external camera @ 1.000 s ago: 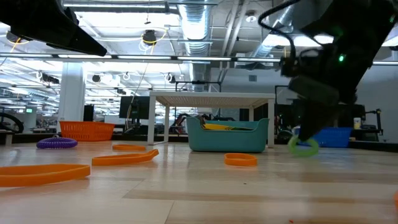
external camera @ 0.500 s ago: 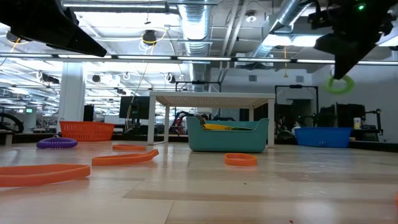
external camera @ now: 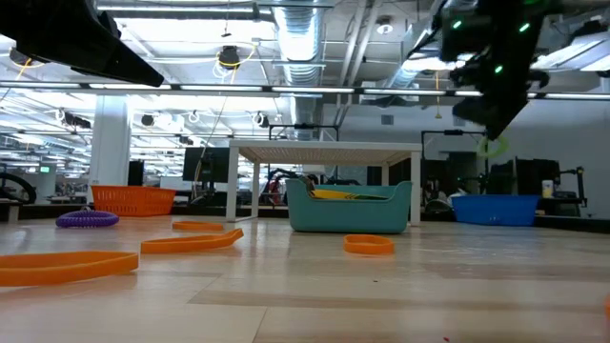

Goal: Pick & Place Office Desk Supplies
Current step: Put the green keychain into the blue bin

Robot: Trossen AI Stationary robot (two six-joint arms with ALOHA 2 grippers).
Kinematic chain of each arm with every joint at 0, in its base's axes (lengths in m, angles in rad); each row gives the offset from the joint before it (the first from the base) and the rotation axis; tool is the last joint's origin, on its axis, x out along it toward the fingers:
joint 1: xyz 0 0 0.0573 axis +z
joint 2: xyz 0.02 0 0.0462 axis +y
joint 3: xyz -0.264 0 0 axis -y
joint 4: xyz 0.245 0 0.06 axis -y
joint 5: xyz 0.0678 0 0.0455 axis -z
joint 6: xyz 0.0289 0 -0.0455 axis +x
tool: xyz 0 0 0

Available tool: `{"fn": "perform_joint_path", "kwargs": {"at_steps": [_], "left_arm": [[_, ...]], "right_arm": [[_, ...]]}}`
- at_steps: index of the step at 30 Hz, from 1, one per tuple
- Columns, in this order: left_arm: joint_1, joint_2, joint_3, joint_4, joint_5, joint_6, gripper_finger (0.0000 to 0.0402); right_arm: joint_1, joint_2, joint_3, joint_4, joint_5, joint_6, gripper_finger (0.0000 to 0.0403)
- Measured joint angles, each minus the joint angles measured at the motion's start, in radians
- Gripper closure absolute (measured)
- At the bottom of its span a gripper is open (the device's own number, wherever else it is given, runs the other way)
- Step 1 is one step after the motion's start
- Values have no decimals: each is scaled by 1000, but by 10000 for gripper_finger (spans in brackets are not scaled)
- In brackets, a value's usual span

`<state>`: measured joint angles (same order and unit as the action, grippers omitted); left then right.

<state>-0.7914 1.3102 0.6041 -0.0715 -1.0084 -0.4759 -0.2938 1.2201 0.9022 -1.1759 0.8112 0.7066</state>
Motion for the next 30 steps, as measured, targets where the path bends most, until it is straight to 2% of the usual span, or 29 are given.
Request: {"fn": "perform_joint_path", "kwargs": {"at_steps": [6, 12, 18, 25, 30], "left_arm": [[0, 0, 0, -1, 0, 0, 316], [0, 0, 0, -3, 0, 0, 316], [0, 0, 0, -9, 0, 0, 316], [0, 0, 0, -10, 0, 0, 316], [0, 0, 0, -10, 1, 0, 316]], "right_arm": [[-229, 67, -1, 168, 0, -261, 403], [-362, 156, -1, 275, 3, -383, 403], [-460, 266, -1, 353, 2, -451, 403], [-559, 357, -1, 354, -2, -456, 402], [-557, 371, -2, 373, -2, -456, 370]]}}
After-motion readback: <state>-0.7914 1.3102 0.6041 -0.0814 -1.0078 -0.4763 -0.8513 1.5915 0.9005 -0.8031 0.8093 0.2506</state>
